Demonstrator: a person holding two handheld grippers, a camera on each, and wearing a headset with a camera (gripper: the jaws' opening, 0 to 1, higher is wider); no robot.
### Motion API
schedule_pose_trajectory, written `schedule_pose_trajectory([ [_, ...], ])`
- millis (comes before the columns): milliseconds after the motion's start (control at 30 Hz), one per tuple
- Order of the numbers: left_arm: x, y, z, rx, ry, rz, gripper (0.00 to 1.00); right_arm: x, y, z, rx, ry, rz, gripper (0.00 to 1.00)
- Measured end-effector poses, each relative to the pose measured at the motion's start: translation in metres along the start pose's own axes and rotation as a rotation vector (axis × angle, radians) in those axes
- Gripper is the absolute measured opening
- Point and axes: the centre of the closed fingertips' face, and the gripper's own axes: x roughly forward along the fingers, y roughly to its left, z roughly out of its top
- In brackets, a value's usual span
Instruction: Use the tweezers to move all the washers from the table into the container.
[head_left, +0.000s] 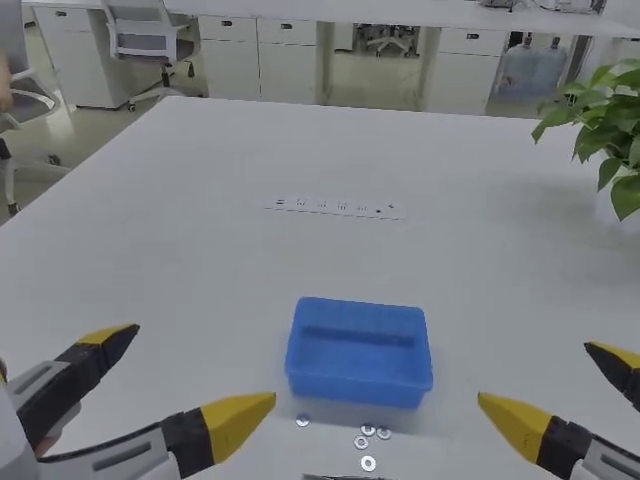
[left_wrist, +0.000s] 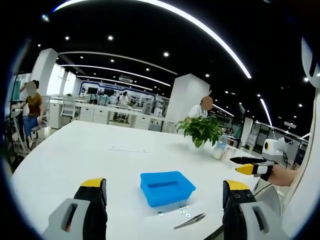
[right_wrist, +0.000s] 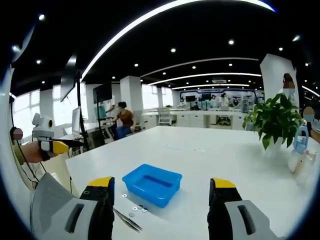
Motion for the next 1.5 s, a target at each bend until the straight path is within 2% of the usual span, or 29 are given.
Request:
schedule_pose_trajectory([
  [200, -0.004, 0.004, 0.000, 0.011, 0.001, 0.007, 0.95, 0.003, -0.001, -0.002, 0.000, 0.001, -0.010, 0.76],
  [433, 0.003, 0.010, -0.002, 0.011, 0.018, 0.004, 0.95, 0.007, -0.004, -0.002, -0.016, 0.019, -0.017, 0.77],
  [533, 0.008, 0.010, -0.004, 0.035, 0.035, 0.009, 0.96, 0.009, -0.004, -0.006, -0.011, 0.046, -0.006, 0.75],
  [600, 0.011, 0.008, -0.004, 0.047, 0.045, 0.005, 0.95, 0.009, -0.005, -0.011, -0.026, 0.075, -0.005, 0.78],
  [667, 0.014, 0.006, -0.007, 0.050, 0.059, -0.007, 0.95, 0.010, -0.003, -0.017, -0.048, 0.108, 0.002, 0.76],
  [700, 0.015, 0.005, -0.009, 0.058, 0.072, -0.015, 0.93, 0.010, -0.002, -0.019, -0.052, 0.114, 0.008, 0.75],
  [833, 0.020, 0.004, -0.029, 0.131, 0.172, -0.037, 0.91, 0.011, 0.003, -0.026, -0.051, 0.136, 0.038, 0.67],
  [867, 0.021, 0.003, -0.032, 0.141, 0.184, -0.044, 0.89, 0.012, 0.005, -0.029, -0.050, 0.148, 0.046, 0.65],
  [933, 0.022, -0.001, -0.044, 0.141, 0.242, -0.080, 0.82, 0.014, 0.007, -0.034, -0.063, 0.163, 0.058, 0.59],
  [967, 0.023, 0.000, -0.047, 0.151, 0.257, -0.085, 0.76, 0.014, 0.007, -0.035, -0.067, 0.165, 0.060, 0.54],
  [1033, 0.027, -0.001, -0.055, 0.161, 0.286, -0.111, 0.71, 0.016, 0.011, -0.040, -0.069, 0.185, 0.087, 0.48],
  [1167, 0.034, -0.005, -0.074, 0.200, 0.376, -0.198, 0.53, 0.021, 0.015, -0.051, -0.092, 0.225, 0.129, 0.34],
  [1200, 0.035, -0.007, -0.080, 0.219, 0.406, -0.229, 0.50, 0.022, 0.016, -0.053, -0.092, 0.233, 0.135, 0.33],
  [1367, 0.045, -0.011, -0.102, 0.325, 0.505, -0.295, 0.39, 0.027, 0.016, -0.056, -0.100, 0.249, 0.139, 0.31],
  [1400, 0.046, -0.014, -0.107, 0.326, 0.524, -0.319, 0.39, 0.027, 0.017, -0.056, -0.102, 0.249, 0.139, 0.31],
  [1467, 0.052, -0.021, -0.113, 0.295, 0.525, -0.353, 0.37, 0.029, 0.015, -0.058, -0.103, 0.251, 0.128, 0.31],
  [1500, 0.054, -0.029, -0.120, 0.264, 0.551, -0.395, 0.35, 0.029, 0.015, -0.059, -0.101, 0.254, 0.125, 0.31],
])
